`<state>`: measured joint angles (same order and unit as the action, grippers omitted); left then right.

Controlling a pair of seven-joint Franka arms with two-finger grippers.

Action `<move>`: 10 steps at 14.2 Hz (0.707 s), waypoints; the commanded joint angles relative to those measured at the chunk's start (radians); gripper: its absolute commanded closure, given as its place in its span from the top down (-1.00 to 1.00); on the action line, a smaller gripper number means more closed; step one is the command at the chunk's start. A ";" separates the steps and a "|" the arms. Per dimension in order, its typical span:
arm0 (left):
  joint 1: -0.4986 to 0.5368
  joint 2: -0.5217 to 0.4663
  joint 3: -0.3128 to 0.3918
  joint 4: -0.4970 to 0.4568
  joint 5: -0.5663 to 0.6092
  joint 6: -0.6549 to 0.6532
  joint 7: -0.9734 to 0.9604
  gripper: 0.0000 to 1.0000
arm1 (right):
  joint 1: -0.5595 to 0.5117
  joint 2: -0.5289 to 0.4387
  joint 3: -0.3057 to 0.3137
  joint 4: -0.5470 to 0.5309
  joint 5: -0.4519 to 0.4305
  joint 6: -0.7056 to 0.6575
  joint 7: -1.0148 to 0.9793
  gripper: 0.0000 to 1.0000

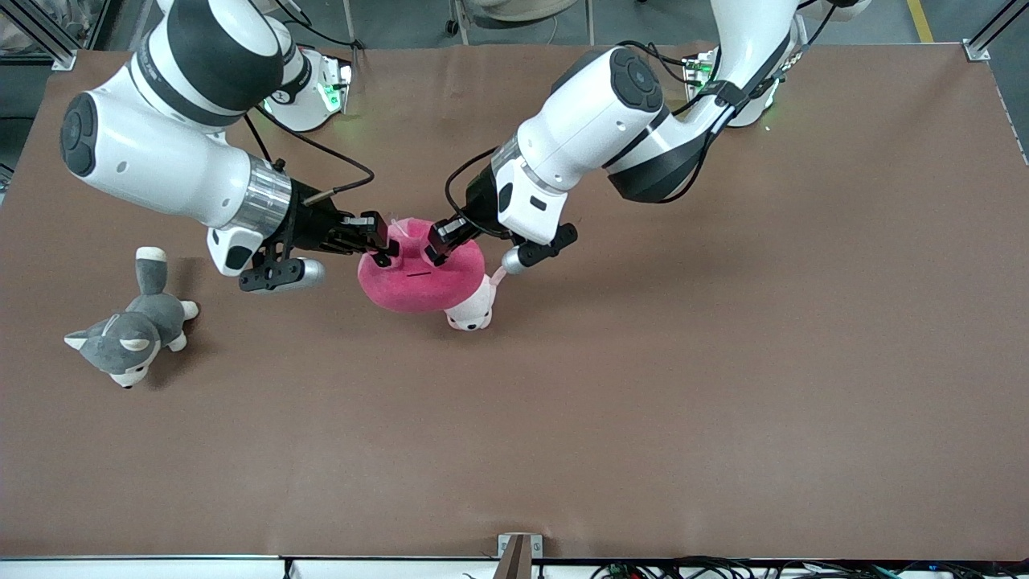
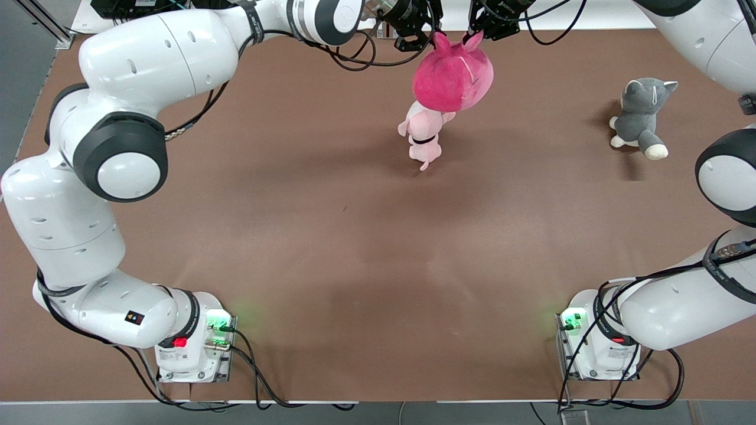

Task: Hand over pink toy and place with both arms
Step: 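Open the left gripper and pull the pink toy away with the right gripper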

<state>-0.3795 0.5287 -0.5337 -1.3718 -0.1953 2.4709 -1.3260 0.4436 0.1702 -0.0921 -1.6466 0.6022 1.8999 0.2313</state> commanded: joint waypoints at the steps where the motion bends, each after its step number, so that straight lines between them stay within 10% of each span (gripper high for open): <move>1: -0.003 -0.001 0.006 0.025 0.002 -0.004 -0.004 1.00 | 0.004 -0.005 -0.006 0.007 -0.012 -0.007 0.005 -1.00; 10: 0.100 -0.049 0.006 0.014 0.368 -0.346 0.241 1.00 | -0.229 0.003 -0.014 0.028 -0.041 -0.139 -0.102 -1.00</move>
<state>-0.3158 0.5018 -0.5290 -1.3504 0.1119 2.2061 -1.1770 0.2688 0.1709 -0.1185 -1.6214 0.5852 1.7723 0.1478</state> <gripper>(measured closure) 0.000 0.846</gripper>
